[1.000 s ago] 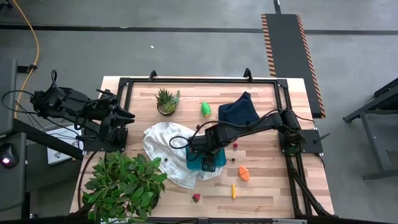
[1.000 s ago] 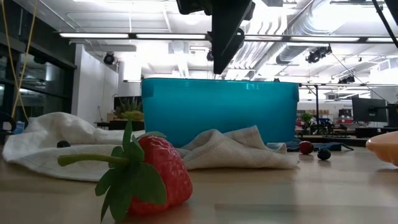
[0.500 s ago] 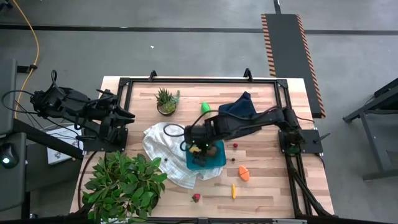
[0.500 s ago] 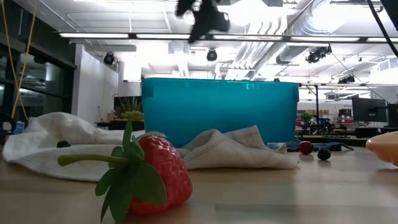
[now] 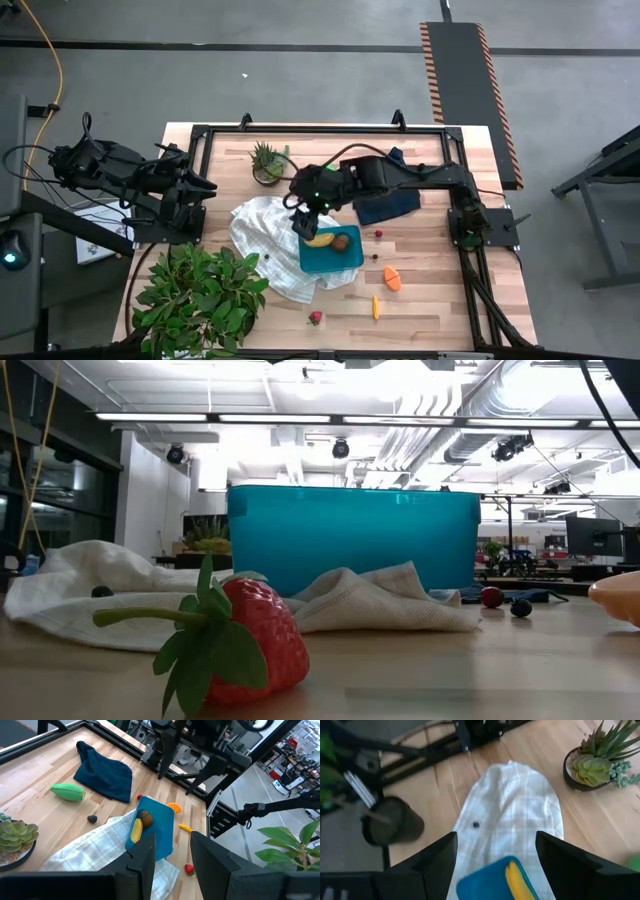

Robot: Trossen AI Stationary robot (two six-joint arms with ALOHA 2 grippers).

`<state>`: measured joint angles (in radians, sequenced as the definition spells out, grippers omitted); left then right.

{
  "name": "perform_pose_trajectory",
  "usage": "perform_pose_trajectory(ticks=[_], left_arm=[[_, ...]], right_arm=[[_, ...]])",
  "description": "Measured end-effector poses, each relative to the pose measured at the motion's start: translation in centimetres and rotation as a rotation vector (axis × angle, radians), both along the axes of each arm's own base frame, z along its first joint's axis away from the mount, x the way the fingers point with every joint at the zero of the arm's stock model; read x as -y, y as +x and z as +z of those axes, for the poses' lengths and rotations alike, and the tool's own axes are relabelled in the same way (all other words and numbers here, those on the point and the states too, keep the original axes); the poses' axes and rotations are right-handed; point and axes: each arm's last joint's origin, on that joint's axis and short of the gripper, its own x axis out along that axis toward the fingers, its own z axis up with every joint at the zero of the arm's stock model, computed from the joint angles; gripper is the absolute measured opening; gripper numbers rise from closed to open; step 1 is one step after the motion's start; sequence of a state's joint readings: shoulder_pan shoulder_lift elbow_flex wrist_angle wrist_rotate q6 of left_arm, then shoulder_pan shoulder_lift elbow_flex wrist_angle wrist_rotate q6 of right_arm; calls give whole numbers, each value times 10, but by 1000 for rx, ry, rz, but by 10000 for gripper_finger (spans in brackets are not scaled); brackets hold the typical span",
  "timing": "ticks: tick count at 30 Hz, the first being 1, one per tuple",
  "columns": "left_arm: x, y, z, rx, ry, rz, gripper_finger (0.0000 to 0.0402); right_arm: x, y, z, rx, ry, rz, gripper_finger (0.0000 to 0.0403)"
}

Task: Pick and placing Produce into tupperware
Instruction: Put the green corn into the blue bin

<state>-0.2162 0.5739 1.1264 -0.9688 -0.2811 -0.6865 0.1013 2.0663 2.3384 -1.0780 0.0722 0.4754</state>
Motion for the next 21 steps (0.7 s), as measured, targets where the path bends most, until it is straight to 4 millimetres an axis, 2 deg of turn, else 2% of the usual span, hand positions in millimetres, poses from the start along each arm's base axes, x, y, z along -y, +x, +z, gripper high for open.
perform_pose_trajectory(ticks=[10, 16, 21], left_arm=[[0, 0, 0, -1, 1, 0, 111], [0, 0, 0, -1, 1, 0, 111], [0, 0, 0, -2, 1, 0, 111]], right_arm=[[10, 11, 12, 157, 36, -73, 260], [17, 16, 21, 288, -3, -253, 260], [45, 8, 11, 187, -15, -478, 260]])
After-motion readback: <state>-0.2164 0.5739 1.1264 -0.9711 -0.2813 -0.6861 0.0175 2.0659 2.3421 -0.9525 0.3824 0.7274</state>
